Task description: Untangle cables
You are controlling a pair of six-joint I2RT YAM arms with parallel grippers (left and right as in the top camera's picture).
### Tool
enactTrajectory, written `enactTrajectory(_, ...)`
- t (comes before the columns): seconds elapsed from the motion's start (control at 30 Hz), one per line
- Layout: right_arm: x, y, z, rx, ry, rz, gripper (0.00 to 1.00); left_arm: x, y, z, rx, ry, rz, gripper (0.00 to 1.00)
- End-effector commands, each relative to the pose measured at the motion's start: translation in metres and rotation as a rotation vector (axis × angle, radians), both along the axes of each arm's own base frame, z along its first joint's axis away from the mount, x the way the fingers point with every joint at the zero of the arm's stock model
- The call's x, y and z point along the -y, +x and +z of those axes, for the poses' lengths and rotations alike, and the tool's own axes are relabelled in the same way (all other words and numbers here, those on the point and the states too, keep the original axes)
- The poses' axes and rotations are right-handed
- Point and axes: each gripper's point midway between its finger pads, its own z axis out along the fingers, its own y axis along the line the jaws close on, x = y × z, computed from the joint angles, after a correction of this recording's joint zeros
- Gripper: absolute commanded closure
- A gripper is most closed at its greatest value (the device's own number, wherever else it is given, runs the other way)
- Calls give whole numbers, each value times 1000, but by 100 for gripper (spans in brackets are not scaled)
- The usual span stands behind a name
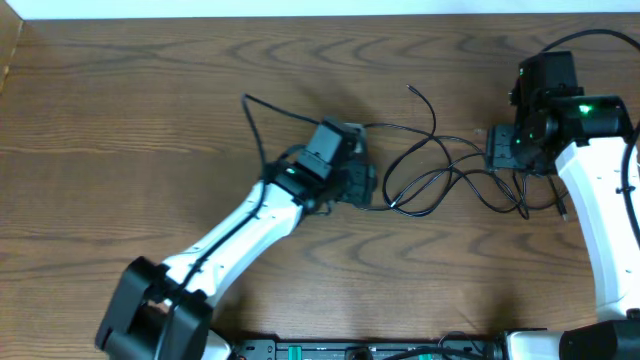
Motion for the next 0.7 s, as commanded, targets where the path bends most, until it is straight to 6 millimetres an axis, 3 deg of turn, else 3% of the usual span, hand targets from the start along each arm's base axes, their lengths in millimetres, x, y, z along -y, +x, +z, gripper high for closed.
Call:
enactTrajectory(0.0, 9, -2, 3, 1, 2, -45, 31, 23, -3, -4, 85, 12, -110, 34)
enactTrajectory(0.17, 18, -8, 2, -21, 4, -74, 31, 28, 5, -22, 160, 107, -120, 34)
enactTrajectory(0.2, 21, -10, 2, -30, 4, -85, 31, 17, 2, -48, 107, 185, -98, 33)
enactTrajectory(0.33, 23, -11, 1, -31, 4, -91, 30, 0, -4, -76, 23, 267, -36, 34)
enactTrajectory(0.67, 22, -11, 1, -32, 12, -89, 30, -3, 3, -76, 45, 280, -5, 34)
